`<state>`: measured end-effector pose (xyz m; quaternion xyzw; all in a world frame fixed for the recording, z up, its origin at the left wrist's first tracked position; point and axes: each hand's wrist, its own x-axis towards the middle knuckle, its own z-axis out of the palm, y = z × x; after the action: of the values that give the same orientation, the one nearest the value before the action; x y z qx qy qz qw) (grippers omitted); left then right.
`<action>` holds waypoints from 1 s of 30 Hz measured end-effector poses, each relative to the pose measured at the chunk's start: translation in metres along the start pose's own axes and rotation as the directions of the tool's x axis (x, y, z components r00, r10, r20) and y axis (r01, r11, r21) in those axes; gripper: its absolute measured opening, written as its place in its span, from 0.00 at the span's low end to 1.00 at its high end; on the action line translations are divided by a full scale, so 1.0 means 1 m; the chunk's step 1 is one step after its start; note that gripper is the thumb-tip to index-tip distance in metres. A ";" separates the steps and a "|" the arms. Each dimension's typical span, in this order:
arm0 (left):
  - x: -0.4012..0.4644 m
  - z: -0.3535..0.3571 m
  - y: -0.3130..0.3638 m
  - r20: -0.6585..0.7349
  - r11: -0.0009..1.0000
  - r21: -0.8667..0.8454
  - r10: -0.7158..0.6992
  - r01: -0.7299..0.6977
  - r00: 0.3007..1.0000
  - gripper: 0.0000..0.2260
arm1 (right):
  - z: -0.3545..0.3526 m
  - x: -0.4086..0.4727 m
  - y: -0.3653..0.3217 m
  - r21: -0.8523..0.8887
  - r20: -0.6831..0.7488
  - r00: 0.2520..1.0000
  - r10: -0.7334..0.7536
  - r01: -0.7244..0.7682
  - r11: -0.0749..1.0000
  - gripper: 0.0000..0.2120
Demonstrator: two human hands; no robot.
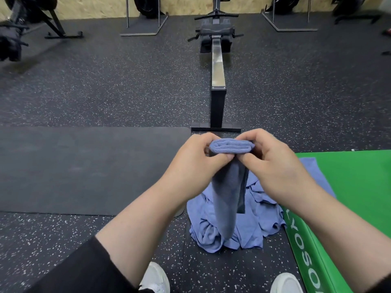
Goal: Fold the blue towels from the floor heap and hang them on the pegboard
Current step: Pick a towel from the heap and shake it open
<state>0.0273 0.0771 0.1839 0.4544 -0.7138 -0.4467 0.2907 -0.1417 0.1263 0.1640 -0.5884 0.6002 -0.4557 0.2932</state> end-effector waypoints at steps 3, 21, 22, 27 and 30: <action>0.003 -0.001 0.000 -0.082 0.991 -0.130 0.022 -0.032 0.996 0.03 | 0.000 0.001 0.002 0.202 0.019 0.997 0.070 -0.072 0.977 0.14; 0.016 -0.010 0.007 -0.193 0.780 -0.625 -0.160 0.004 0.968 0.03 | 0.021 -0.006 0.013 -0.012 0.285 0.938 0.196 -0.201 0.980 0.18; 0.018 -0.012 0.009 -0.205 0.762 -0.647 -0.176 0.001 0.963 0.03 | 0.022 -0.007 0.012 -0.021 0.310 0.929 0.201 -0.205 0.979 0.18; 0.025 -0.027 0.013 -0.261 0.703 -0.711 -0.224 -0.030 0.939 0.02 | 0.024 -0.015 0.011 -0.108 0.347 0.914 0.210 -0.183 0.977 0.15; 0.029 -0.034 0.011 -0.272 0.680 -0.732 -0.241 -0.037 0.932 0.04 | 0.022 -0.020 0.013 -0.065 0.354 0.912 0.207 -0.197 0.978 0.17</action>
<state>0.0385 0.0404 0.2091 0.4127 -0.3886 -0.6208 0.5416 -0.1256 0.1402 0.1394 -0.6007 0.6002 -0.2995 0.4351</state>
